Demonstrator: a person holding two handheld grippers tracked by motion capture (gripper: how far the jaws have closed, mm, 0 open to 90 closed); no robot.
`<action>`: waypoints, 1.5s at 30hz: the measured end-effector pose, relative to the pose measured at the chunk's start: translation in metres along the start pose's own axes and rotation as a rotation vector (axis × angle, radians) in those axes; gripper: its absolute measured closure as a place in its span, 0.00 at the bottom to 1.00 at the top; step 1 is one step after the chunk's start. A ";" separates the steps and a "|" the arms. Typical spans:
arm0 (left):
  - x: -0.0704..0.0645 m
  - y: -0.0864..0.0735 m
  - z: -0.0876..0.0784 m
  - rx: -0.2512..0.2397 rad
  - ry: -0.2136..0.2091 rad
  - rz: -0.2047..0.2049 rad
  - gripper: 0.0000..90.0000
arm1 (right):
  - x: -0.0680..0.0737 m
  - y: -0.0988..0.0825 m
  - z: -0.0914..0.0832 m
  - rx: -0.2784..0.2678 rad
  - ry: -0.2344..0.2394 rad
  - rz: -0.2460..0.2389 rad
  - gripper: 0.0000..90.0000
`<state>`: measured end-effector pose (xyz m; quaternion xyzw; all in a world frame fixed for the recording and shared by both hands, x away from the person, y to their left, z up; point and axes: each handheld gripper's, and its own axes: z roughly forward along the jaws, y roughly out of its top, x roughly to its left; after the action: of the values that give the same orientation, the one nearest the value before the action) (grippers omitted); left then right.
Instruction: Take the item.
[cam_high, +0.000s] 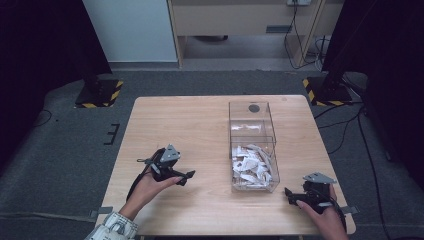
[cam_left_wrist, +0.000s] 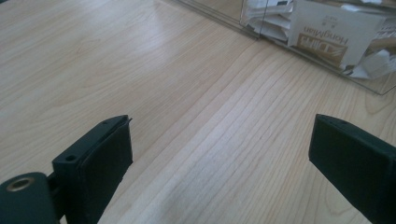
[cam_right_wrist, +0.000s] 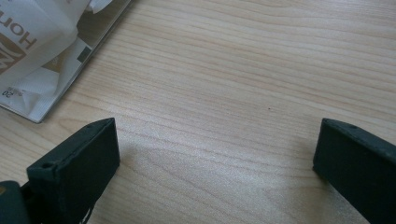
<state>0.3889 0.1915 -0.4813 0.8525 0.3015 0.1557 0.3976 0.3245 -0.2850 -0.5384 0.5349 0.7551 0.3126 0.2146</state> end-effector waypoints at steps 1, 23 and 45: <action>-0.001 0.002 0.001 -0.002 0.000 0.003 0.06 | 0.000 0.000 0.000 0.000 0.001 0.000 0.01; -0.031 0.046 0.015 -0.031 -0.053 0.086 0.06 | 0.000 0.000 0.000 0.001 0.002 0.000 0.01; -0.063 0.101 0.021 -0.077 -0.101 0.146 0.10 | 0.000 0.000 0.000 0.001 0.002 0.000 0.01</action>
<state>0.3898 0.0885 -0.4183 0.8631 0.2119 0.1525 0.4324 0.3245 -0.2851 -0.5383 0.5346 0.7554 0.3128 0.2136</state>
